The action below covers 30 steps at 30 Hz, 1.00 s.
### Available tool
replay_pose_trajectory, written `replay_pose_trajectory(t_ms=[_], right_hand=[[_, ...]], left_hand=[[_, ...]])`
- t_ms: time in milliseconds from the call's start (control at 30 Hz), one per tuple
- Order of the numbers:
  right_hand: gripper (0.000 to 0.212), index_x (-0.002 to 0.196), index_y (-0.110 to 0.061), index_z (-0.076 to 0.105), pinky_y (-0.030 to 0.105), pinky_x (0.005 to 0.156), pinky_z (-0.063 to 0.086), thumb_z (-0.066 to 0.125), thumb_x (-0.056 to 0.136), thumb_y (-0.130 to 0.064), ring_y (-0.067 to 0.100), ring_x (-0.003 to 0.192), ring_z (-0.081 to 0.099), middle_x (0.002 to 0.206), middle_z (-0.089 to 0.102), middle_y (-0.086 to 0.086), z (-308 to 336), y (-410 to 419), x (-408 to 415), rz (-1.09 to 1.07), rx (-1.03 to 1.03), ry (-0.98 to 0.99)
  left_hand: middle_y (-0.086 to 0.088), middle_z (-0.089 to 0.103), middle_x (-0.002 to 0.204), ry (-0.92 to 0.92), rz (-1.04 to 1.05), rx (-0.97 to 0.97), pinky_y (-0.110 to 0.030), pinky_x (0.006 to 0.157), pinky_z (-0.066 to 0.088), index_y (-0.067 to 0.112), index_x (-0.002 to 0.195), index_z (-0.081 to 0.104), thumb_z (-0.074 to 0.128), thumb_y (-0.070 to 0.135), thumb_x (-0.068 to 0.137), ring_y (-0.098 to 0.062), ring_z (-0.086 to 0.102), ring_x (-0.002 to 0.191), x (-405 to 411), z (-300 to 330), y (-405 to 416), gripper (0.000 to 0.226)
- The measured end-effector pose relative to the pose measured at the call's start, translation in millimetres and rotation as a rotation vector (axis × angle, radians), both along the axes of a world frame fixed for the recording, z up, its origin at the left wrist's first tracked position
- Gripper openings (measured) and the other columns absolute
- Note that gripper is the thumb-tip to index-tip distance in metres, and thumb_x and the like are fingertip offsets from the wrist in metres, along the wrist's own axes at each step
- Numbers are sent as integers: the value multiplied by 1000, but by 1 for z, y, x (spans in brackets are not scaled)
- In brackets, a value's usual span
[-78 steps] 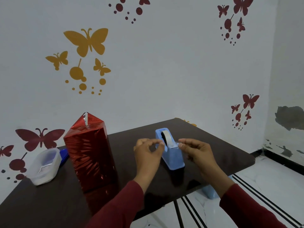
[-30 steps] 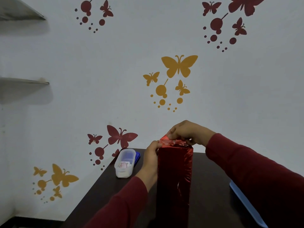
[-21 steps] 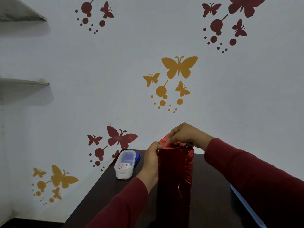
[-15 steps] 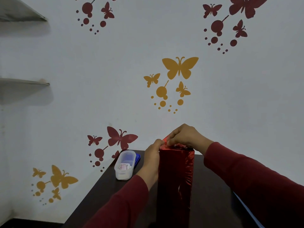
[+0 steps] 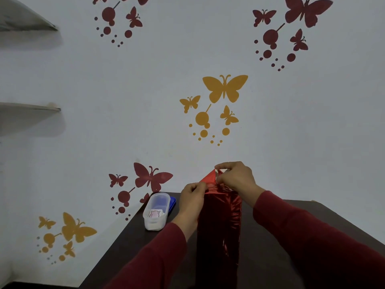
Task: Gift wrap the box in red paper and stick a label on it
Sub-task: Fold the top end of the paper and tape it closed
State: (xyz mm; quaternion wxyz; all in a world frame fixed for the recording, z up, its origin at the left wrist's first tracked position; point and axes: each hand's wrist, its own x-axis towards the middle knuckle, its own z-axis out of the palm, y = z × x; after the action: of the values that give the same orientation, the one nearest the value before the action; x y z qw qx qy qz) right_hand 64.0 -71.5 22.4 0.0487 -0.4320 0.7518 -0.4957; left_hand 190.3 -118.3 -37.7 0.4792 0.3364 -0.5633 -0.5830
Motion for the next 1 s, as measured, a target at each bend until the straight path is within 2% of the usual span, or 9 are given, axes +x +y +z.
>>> replay_pose_trajectory(t_ms=[267,400,467,533,600,767,833,900,1000], right_hand=[[56,122,-36,69,27,74,48,80,68,-28,13,94,62,113,65,-4,-11,-1,4,-75,33,219],[28,107,-34,65,27,63,43,73,80,-36,10,81,61,100,65,-4,-10,5,8,-126,-27,268],[9,91,-33,68,28,66,50,67,85,-38,11,80,64,92,70,-8,-7,10,9,-100,7,259],[14,82,-32,73,30,75,58,59,83,-31,11,82,67,89,73,-11,-2,17,13,-29,140,269],[23,85,-31,78,32,81,60,56,78,-29,11,87,67,91,74,-11,2,26,15,37,247,298],[25,96,-35,74,30,87,54,73,78,-52,8,96,61,102,66,-13,-6,39,23,205,240,235],[38,99,-44,69,36,92,53,75,69,-65,6,98,60,104,58,-17,-20,39,23,166,191,314],[45,111,-45,69,41,96,53,75,68,-55,8,104,61,108,58,-17,-33,36,17,132,124,364],[45,121,-37,73,25,94,50,81,77,-33,9,112,64,113,65,-16,-39,41,4,182,10,247]], left_hand=[[-16,72,107,16,-16,19,-33,72,50,10,104,66,61,23,94,-21,64,87,-2,-3,0,17],[-9,73,94,30,22,33,-32,66,50,14,99,64,70,28,85,-19,64,78,-1,-2,3,21],[-4,68,79,17,15,51,-30,56,45,11,92,62,75,36,76,-18,59,64,1,-1,2,32],[-2,62,71,-64,55,2,-27,53,42,13,83,58,75,41,76,-18,56,60,4,2,-1,33],[-8,66,74,-186,105,-80,-27,56,43,13,81,57,68,42,87,-23,62,65,10,7,-2,31],[-16,78,86,-139,-137,-23,-35,58,55,8,98,71,54,30,97,-35,74,71,26,28,-2,28],[-7,78,82,-203,-92,-143,-30,58,49,11,94,70,58,24,95,-29,74,74,32,34,-4,18],[0,75,92,-238,-30,-340,-30,65,49,20,101,67,66,20,90,-21,70,85,41,41,-7,11],[10,57,124,-516,-76,-732,-30,87,47,40,130,54,81,26,80,-15,53,111,52,43,-19,59]])
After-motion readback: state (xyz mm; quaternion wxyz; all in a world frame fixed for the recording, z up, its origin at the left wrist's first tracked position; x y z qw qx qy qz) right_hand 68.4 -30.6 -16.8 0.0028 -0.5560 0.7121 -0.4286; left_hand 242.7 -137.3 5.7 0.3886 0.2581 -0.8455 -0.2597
